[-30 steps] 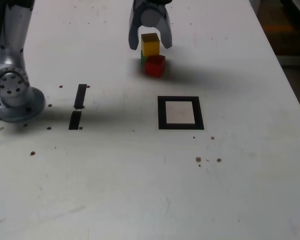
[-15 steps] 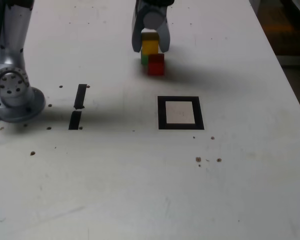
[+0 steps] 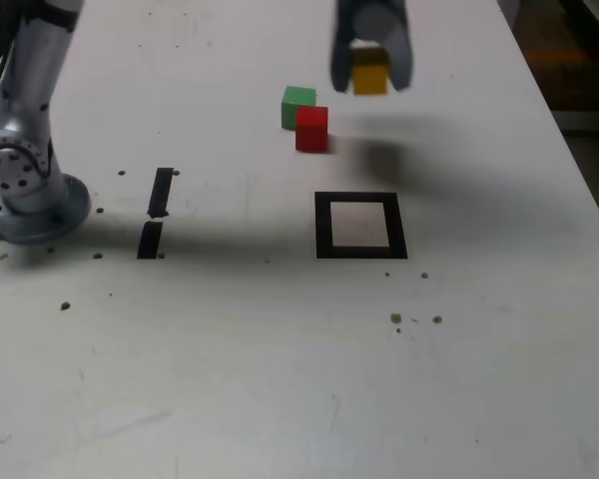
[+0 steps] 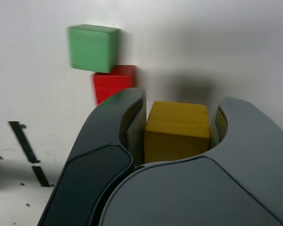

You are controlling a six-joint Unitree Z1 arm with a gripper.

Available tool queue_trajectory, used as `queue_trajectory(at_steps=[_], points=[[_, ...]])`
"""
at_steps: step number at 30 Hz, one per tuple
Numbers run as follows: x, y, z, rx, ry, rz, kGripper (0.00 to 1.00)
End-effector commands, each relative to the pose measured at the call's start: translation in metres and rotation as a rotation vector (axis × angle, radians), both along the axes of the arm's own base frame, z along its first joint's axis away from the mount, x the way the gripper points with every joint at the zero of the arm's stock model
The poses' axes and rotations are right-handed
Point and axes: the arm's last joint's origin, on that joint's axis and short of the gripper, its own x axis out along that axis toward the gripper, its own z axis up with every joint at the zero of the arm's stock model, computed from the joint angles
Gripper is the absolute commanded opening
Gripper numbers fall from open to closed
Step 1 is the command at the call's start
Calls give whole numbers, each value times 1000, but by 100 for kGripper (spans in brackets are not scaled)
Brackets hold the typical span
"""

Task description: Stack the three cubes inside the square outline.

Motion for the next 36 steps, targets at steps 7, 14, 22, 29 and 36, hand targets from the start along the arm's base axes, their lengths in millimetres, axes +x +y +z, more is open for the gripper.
queue_trajectory(at_steps=[7, 14, 22, 29, 36], points=[[31, -6, -38, 3, 61, -24, 28], [35, -5, -52, -18, 93, -25, 30], [43, -5, -67, -52, 106, -21, 63], [43, -6, -67, -56, 104, -22, 79], [29, -8, -40, -44, 90, -21, 91]])
